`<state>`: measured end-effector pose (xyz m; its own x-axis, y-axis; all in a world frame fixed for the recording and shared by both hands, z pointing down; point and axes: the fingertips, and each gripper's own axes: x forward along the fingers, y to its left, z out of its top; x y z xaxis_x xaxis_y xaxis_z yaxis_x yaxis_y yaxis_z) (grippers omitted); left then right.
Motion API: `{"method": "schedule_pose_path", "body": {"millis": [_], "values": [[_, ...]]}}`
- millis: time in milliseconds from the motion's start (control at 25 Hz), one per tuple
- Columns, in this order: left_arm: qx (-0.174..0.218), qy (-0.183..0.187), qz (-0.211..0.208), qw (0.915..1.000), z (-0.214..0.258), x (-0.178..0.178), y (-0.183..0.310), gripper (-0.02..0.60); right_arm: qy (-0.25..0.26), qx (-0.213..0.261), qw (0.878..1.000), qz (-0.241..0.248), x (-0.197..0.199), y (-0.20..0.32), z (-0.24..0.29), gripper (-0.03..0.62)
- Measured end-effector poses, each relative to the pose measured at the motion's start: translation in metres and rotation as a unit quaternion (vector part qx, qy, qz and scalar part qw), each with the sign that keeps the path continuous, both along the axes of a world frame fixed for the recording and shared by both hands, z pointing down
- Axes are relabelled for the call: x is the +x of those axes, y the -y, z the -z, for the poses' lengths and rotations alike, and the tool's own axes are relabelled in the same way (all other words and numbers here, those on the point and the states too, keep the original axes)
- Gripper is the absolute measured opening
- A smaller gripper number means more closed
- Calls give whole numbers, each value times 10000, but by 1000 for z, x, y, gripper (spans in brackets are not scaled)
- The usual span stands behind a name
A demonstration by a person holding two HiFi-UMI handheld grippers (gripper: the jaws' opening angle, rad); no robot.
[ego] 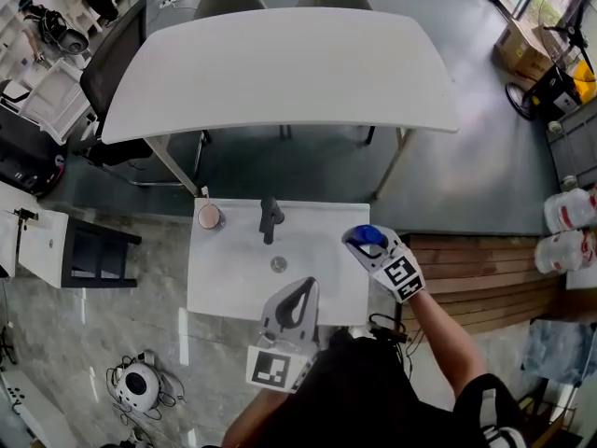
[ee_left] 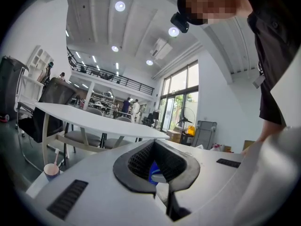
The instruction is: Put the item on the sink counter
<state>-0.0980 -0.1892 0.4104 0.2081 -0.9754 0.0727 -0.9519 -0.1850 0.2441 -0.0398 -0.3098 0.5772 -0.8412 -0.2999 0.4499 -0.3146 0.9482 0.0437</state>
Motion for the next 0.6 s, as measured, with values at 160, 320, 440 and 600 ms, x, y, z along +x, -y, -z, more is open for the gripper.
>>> {"method": "schedule_pose_path", "body": {"millis": [160, 320, 440, 600], "values": [[-76, -41, -1, 10000, -4, -14, 16, 15, -148, 27, 9999, 85, -13, 15, -17, 161], [-144, -100, -13, 9998, -11, -22, 31, 15, -257, 54, 9995, 155, -21, 29, -32, 161], [-204, -130, -45, 9997, -16, -27, 40, 15, -267, 47, 9995, 152, -27, 40, -43, 161], [-264, -149, -74, 9995, -19, -33, 50, 15, -293, -42, 9995, 140, -33, 52, -58, 161]]}}
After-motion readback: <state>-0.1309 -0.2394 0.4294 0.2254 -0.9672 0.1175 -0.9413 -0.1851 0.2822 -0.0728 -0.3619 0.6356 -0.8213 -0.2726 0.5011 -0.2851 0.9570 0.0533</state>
